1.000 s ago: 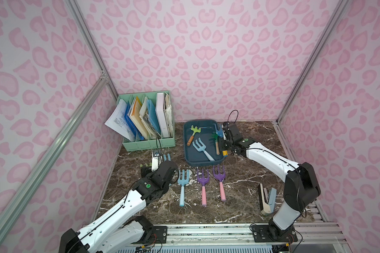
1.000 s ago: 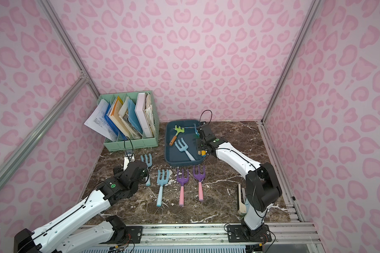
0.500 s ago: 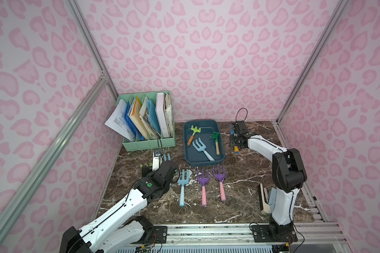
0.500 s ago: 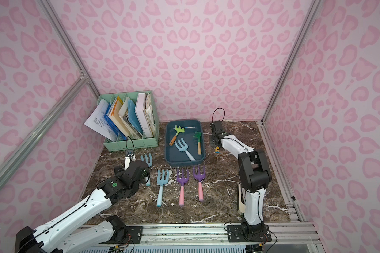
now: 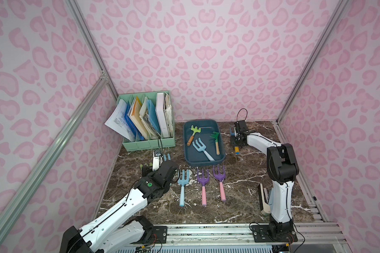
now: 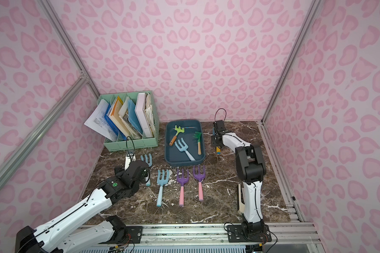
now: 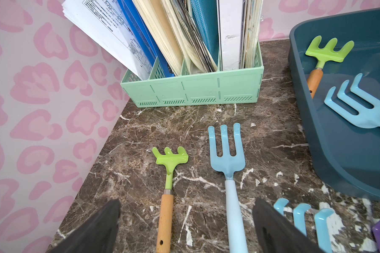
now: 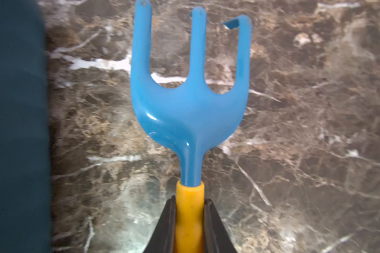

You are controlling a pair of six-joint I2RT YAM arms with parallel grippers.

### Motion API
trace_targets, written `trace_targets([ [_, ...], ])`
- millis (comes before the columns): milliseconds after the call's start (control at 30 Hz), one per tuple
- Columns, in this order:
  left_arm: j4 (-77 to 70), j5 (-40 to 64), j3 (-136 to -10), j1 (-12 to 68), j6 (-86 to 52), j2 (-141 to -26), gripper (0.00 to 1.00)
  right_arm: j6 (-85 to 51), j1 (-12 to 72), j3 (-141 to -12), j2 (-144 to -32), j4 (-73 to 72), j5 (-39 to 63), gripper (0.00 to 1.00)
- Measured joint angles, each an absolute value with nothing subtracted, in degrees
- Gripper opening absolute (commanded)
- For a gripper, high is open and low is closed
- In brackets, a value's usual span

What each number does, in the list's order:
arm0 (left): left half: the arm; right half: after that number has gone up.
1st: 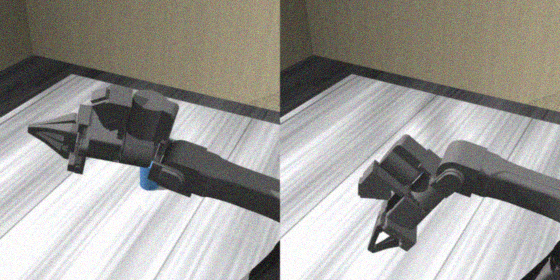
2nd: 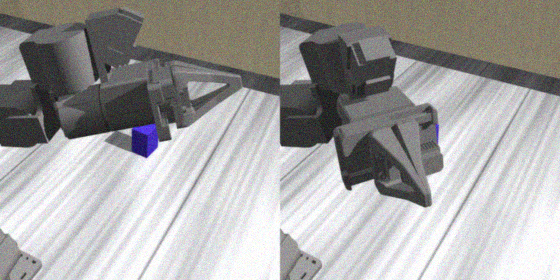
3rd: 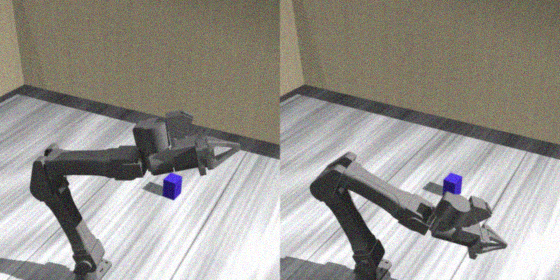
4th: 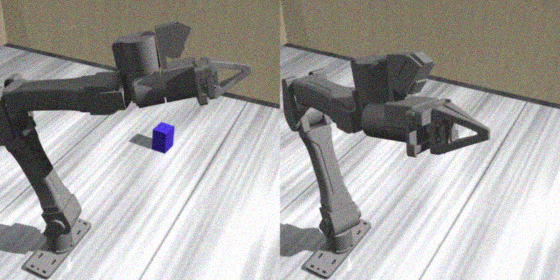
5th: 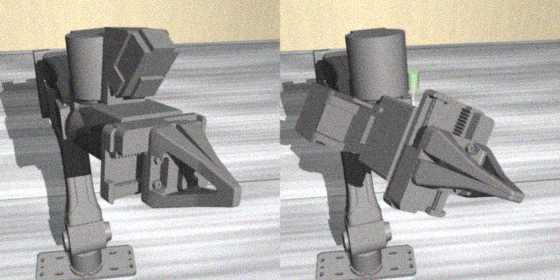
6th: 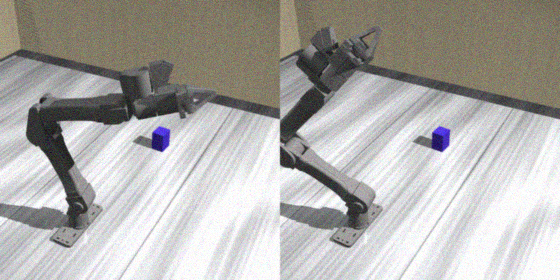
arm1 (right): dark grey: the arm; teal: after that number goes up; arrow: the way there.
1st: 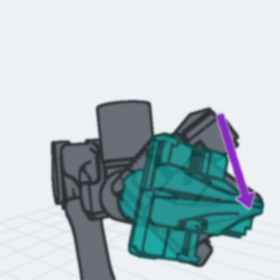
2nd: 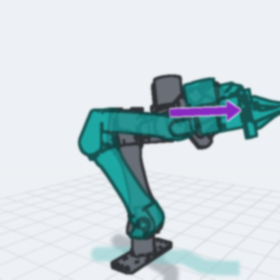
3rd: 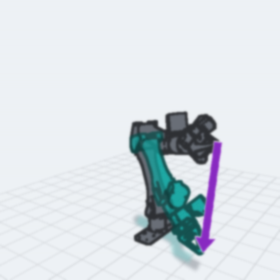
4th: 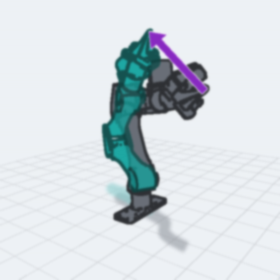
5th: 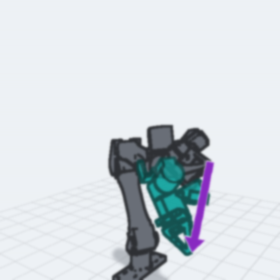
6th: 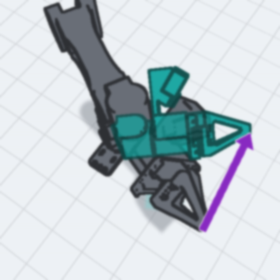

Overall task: Take the hand rake out of the storage box
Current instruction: Place the rake at the center of the board.

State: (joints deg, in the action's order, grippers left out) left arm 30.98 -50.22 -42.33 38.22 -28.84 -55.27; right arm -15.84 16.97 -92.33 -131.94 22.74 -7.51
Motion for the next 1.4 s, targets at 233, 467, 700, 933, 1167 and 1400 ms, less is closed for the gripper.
trace_targets([
  [233, 30.98, -50.22, -42.33, 38.22, -28.84, -55.27, 0.98, -15.88, 18.5, -97.51, -136.38, 24.88, -7.64, 0.05],
  [467, 30.98, -50.22, -42.33, 38.22, -28.84, -55.24, 0.98, -16.32, 19.0, -97.86, -136.7, 26.48, -9.41, 0.17],
  [700, 31.75, -50.24, -42.33, 38.22, -29.69, -54.11, 0.98, -16.43, 19.07, -97.45, -136.59, 27.09, -9.78, 0.25],
  [933, 32.67, -50.22, -41.32, 38.22, -29.87, -51.22, 0.98, -16.27, 19.07, -97.01, -135.76, 27.14, -8.8, 0.42],
  [1167, 32.71, -50.19, -41.3, 38.22, -29.89, -50.94, 0.98, -16.69, 19.66, -95.77, -130.98, 28.27, -8.49, 0.55],
  [1400, 32.84, -50.13, -41.23, 38.22, -29.91, -51.2, 0.98, -18.98, 24.62, -92.36, -117.58, 28.6, -12.49, 0.65],
])
